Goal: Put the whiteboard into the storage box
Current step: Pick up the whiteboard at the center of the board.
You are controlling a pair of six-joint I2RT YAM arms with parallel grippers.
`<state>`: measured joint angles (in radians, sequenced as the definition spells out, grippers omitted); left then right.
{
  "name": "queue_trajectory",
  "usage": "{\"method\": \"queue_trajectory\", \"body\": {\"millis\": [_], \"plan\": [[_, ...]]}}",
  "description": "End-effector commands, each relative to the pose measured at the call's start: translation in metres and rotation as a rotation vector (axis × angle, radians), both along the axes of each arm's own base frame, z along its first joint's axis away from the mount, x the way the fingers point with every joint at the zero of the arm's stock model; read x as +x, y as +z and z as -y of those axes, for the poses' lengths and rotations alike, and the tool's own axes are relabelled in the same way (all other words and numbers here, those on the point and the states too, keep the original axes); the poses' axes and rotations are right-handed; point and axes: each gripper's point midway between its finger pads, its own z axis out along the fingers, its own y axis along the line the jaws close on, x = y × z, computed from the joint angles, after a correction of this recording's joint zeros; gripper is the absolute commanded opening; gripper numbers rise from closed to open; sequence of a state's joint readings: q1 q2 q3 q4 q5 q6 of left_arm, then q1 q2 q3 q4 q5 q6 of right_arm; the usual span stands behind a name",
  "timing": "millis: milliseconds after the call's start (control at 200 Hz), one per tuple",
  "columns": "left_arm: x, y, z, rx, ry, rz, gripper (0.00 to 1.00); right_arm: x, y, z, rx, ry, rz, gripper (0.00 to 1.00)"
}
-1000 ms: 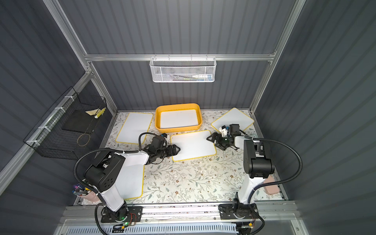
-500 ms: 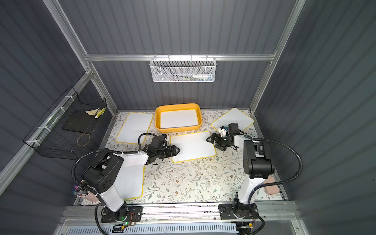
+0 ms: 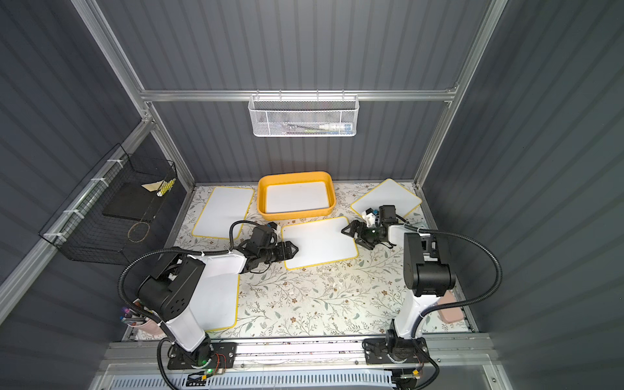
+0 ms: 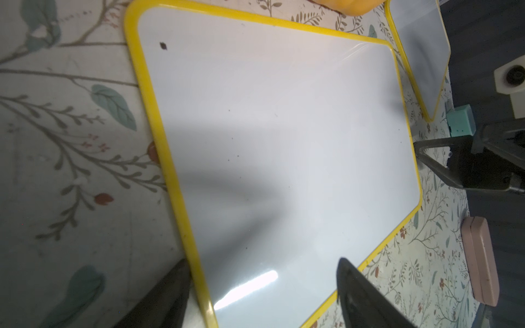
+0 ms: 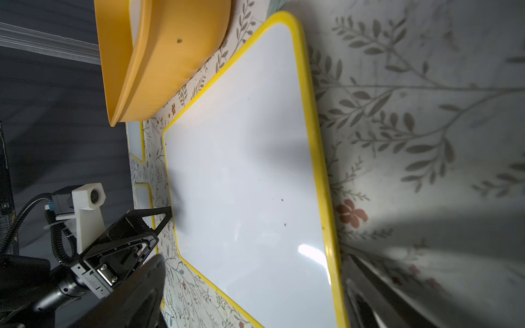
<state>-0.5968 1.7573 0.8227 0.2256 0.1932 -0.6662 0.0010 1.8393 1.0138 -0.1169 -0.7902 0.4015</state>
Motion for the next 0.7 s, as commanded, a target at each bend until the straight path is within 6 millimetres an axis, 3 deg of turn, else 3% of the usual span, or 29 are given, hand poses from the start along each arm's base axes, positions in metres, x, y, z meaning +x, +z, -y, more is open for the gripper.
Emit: {"method": "queue_trajectory", "body": {"millis": [0, 325, 696], "plan": [[-0.087, -0.065, 0.015, 0.012, -0.170, -0.339, 0.81, -0.056, 0.055, -0.071, 0.379, 0.270, -0.093, 0.95], [-0.087, -0.065, 0.021, -0.016, -0.182, -0.344, 0.81, -0.062, 0.074, -0.075, 0.432, 0.299, -0.062, 0.95], [-0.086, -0.065, 0.022, -0.025, -0.185, -0.345, 0.81, -0.068, 0.080, -0.083, 0.482, 0.322, -0.056, 0.95]]}}
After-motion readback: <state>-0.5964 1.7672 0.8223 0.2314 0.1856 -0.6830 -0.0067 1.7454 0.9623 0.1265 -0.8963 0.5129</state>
